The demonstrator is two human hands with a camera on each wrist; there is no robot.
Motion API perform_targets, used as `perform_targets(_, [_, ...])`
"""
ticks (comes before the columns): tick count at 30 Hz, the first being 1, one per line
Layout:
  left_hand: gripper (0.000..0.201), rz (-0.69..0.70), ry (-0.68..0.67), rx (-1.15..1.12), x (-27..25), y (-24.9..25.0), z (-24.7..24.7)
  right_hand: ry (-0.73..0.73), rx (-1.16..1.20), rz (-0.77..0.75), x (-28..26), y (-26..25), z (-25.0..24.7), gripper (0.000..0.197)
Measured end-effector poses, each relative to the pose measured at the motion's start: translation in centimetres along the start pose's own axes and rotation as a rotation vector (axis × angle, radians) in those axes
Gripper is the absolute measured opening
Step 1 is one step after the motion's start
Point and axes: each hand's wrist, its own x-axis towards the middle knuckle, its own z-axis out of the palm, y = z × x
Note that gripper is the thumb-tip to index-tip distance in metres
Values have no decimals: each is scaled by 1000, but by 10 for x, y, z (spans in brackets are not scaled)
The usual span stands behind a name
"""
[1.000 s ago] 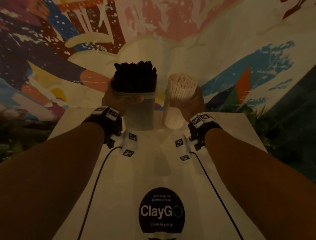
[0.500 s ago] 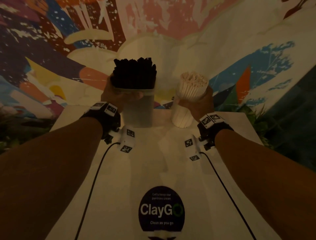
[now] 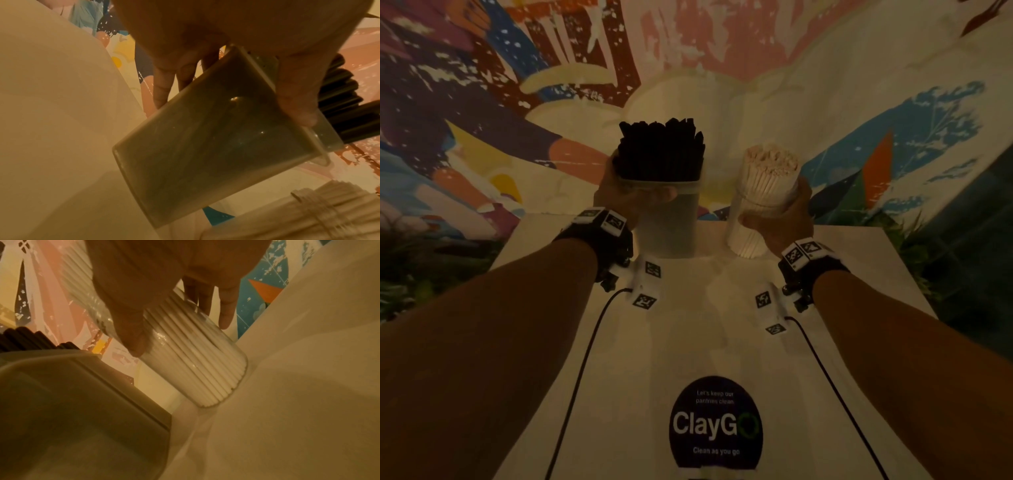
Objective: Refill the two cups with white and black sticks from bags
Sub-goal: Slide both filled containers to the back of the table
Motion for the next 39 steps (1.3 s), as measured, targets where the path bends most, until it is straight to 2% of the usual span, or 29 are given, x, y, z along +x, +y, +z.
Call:
perform_targets(6, [113,9,21,-44,-4,2,2,57,13,12,-1,1,4,117])
perform_targets(11, [111,0,22,-66,-2,0,1,12,-79,35,1,0,1,116])
perform_targets(20, [107,0,-39,-63,10,-8,-2,-30,-81,48,4,1,-4,116])
perform_targets(25, [108,-13,-25,-90,7,-5,0,-29,-100,34,7,0,-6,111])
perform_targets(30, [104,17,-49,-53,12,-11,-3,-53,-116,39,12,0,-9,106])
perform_targets(34, [99,-16,-35,-84,10,-7,-1,-76,-108,59,14,-2,-13,102])
perform_targets(39, [99,-6,-68,-91,10,-5,-2,-97,-119,61,13,-4,-16,105])
